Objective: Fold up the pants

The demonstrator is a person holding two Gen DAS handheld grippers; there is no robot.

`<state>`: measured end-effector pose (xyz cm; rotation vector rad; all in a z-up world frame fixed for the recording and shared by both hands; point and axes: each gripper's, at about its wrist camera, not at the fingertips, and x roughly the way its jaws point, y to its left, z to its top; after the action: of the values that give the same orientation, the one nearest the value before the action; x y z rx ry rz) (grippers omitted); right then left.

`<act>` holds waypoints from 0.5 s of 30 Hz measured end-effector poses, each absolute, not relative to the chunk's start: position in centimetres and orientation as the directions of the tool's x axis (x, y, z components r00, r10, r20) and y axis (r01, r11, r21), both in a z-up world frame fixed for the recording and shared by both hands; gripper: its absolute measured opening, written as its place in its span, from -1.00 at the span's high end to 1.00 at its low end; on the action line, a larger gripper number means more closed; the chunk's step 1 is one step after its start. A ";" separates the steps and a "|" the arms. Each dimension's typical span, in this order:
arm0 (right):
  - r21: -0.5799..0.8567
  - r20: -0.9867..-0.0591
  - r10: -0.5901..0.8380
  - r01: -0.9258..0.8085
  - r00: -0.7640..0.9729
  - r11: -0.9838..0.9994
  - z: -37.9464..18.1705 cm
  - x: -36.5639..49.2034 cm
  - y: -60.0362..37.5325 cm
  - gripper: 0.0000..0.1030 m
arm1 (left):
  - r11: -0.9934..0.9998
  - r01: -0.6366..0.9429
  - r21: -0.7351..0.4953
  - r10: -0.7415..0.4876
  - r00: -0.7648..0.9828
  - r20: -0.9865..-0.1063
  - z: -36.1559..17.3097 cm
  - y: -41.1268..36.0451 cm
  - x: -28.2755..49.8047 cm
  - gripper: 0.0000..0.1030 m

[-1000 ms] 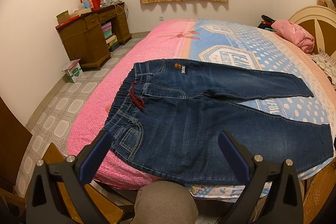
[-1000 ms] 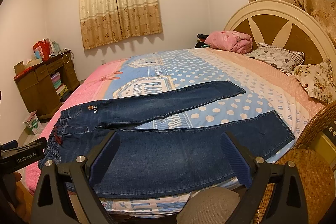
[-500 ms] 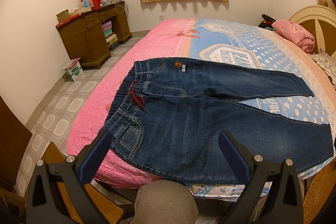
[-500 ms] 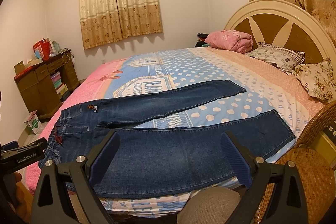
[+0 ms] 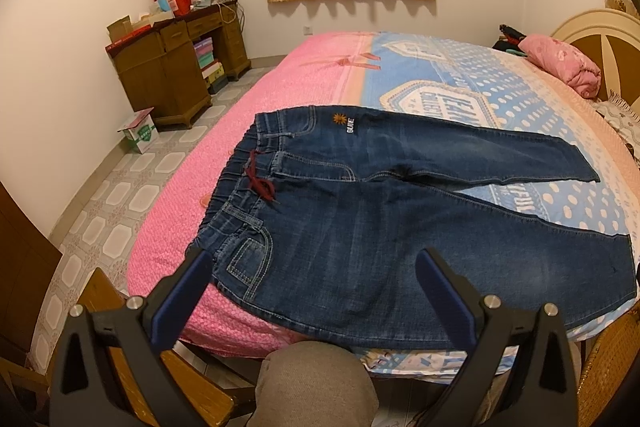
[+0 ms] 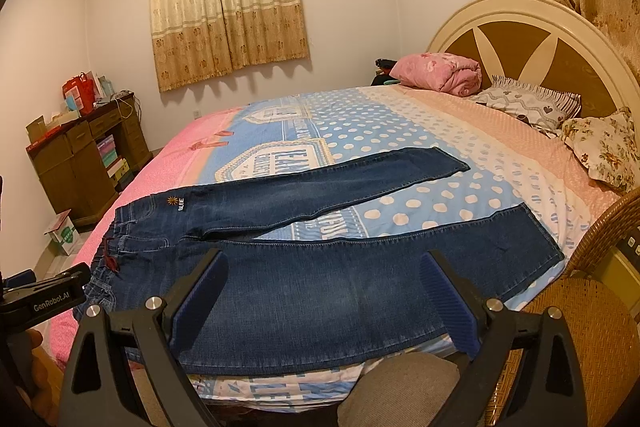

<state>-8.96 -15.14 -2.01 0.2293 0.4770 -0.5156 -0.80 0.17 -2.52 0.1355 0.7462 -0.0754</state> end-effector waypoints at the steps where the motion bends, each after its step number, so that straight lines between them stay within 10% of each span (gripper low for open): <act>1: 0.092 -0.492 -0.418 0.523 0.764 0.847 -2.1 -9.0 -15.2 -0.89 | 0.988 0.117 0.097 -0.019 0.731 -0.682 -2.7 0.1 -0.9 -1.00; 15: 0.041 -0.592 -0.434 0.563 0.680 0.826 -6.2 -8.3 -18.8 -0.89 | 0.985 0.112 0.133 0.034 0.625 -0.780 -7.8 2.5 2.4 -1.00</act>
<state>-8.28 -18.80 -6.23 0.2277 0.6024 -0.5646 2.37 2.53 -7.82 0.1753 0.8963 -0.0448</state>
